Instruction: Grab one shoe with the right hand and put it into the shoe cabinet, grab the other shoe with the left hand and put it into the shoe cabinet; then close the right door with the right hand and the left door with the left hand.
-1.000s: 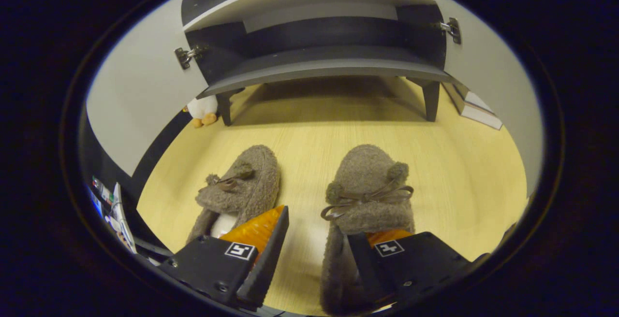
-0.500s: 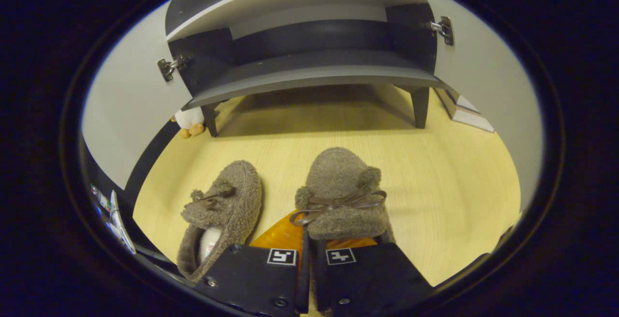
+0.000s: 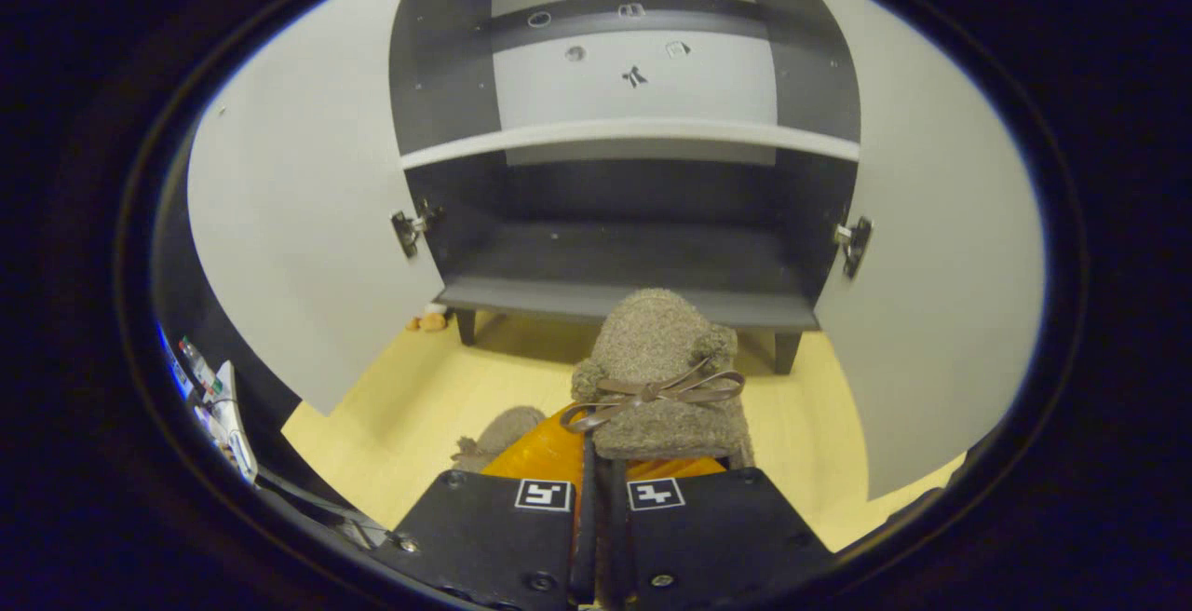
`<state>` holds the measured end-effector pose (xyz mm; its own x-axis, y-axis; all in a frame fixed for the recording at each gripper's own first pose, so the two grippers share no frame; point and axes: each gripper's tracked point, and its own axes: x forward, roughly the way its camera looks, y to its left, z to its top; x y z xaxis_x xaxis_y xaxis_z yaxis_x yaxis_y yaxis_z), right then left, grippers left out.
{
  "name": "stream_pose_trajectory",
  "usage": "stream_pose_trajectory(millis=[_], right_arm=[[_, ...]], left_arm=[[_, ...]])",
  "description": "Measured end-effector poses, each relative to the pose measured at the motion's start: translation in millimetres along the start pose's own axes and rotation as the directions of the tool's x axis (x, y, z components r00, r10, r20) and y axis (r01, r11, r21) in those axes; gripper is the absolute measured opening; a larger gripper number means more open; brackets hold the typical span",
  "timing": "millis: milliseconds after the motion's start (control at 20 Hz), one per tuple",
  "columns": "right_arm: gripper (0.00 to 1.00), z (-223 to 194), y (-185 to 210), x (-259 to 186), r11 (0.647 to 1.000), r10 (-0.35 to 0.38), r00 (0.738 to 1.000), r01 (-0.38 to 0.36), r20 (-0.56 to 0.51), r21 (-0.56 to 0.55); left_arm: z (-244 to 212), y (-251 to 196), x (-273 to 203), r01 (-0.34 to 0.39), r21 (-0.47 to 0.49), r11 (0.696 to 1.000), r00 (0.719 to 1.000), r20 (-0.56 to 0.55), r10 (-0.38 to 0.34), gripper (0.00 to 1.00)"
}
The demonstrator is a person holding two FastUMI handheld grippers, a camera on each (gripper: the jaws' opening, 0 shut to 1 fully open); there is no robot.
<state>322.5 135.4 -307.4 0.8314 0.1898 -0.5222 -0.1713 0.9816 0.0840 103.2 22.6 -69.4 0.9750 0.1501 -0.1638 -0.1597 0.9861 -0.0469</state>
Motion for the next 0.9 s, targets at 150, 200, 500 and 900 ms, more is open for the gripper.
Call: stream_pose_trajectory(millis=[150, 200, 500, 900], right_arm=[[0.09, 55.0, 1.2, -14.8, 1.000, 0.005, 0.997, -0.004, 0.076, -0.017], [0.07, 72.5, 0.2, -17.6, 1.000, 0.003, 0.995, 0.000, 0.096, -0.027], [0.09, 171.9, -21.0, -9.2, 0.999, -0.026, 0.983, 0.031, 0.179, -0.028], [0.08, 269.6, -45.4, 55.2, 0.996, -0.083, 0.976, 0.087, 0.201, -0.011]], left_arm=[[0.6, -3.4, -3.5, 0.005, 0.005, 1.000, 1.000, 0.009, -0.005, 0.95], [0.2, -5.1, -3.8, 0.006, 0.006, 1.000, 1.000, 0.012, -0.006, 0.95], [-2.3, -10.2, -5.0, -0.004, 0.008, 1.000, 1.000, 0.021, 0.004, 0.95], [-2.3, -13.4, -3.7, -0.032, 0.000, 0.999, 0.999, 0.020, 0.032, 0.95]])
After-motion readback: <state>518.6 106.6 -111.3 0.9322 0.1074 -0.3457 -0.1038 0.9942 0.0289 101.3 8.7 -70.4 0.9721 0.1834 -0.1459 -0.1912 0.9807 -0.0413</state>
